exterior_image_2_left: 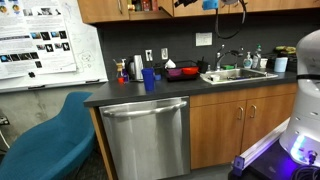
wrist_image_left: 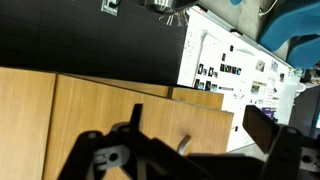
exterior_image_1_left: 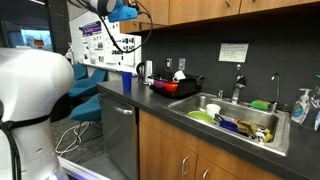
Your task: Close the top cupboard
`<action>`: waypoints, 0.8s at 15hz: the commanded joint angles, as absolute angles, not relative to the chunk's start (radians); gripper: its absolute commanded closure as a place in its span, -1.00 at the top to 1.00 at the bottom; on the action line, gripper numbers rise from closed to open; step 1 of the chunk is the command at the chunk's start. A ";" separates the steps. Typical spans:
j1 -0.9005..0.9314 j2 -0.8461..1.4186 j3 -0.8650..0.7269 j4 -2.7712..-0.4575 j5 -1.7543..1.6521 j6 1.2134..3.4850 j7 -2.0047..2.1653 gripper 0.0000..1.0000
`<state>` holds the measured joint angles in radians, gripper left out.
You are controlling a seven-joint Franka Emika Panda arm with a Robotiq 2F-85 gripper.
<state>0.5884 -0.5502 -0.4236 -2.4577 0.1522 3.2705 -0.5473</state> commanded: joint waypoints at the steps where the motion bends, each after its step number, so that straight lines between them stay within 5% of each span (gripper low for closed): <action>1: 0.609 -0.526 -0.444 -2.422 0.130 3.330 -0.571 1.00; 12: 0.647 -0.549 -0.433 -2.411 0.116 3.340 -0.547 1.00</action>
